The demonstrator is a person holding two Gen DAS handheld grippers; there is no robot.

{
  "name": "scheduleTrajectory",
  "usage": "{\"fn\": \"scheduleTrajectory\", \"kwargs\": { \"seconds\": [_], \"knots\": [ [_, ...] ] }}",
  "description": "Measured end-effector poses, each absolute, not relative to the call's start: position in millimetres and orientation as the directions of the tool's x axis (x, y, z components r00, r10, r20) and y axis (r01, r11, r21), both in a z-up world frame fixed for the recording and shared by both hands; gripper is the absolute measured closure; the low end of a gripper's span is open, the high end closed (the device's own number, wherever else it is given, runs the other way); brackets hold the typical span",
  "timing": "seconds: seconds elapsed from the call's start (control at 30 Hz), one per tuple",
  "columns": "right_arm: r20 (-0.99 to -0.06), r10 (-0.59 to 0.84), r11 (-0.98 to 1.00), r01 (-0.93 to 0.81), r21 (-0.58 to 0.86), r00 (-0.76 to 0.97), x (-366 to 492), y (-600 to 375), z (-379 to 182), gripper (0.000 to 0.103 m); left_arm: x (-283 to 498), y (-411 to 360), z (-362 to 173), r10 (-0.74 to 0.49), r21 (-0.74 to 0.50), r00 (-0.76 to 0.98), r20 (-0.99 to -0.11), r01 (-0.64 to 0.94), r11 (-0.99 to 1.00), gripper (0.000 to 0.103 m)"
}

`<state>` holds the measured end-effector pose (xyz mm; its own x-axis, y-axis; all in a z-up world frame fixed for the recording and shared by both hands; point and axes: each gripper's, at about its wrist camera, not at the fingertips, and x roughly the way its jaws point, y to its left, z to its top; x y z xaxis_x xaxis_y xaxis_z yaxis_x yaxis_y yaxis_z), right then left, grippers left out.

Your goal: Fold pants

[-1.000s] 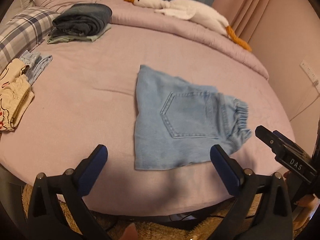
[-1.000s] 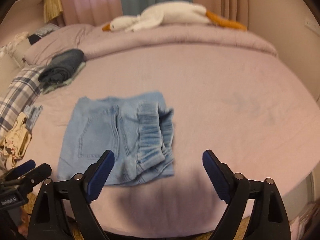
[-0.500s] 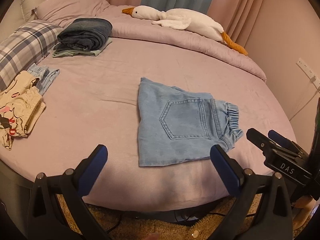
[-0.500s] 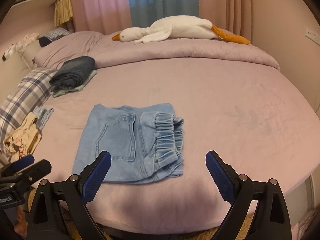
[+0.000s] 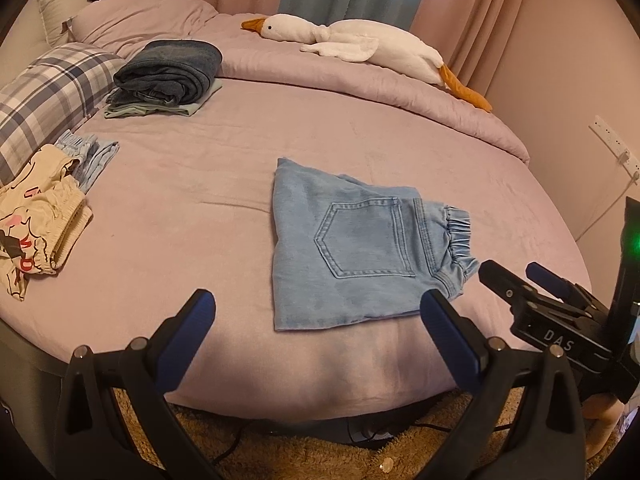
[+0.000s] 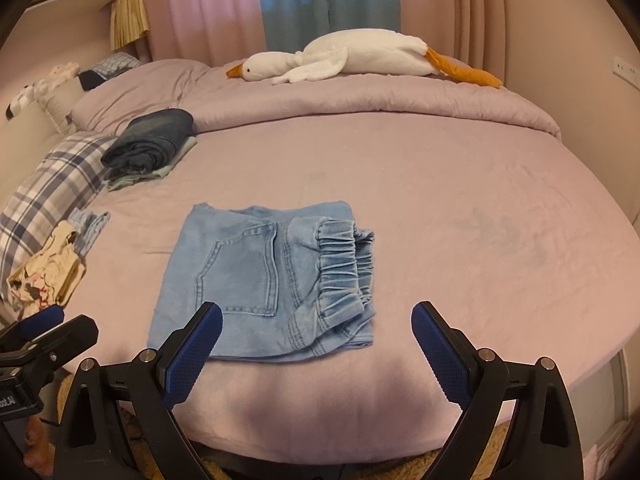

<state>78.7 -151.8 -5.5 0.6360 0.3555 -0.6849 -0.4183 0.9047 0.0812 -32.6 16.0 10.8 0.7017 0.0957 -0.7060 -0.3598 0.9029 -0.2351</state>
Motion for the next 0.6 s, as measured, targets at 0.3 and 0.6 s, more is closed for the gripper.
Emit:
{"fn": "scheduleTrajectory", "kwargs": {
  "seconds": [0.3,0.6],
  "knots": [
    [-0.688,0.353,0.906,-0.415,0.083,0.634,80.1,-152.4,-7.2,0.008,-31.7,17.2,11.7,0.092,-0.242,0.704,-0.704,-0.360,0.901,0.001],
    [-0.695,0.350,0.906,-0.416,0.081,0.628,80.0,-150.6,-9.4,0.008,-30.4,15.4,12.4,0.087,-0.245,0.705,-0.704,-0.357,0.901,0.001]
  ]
}}
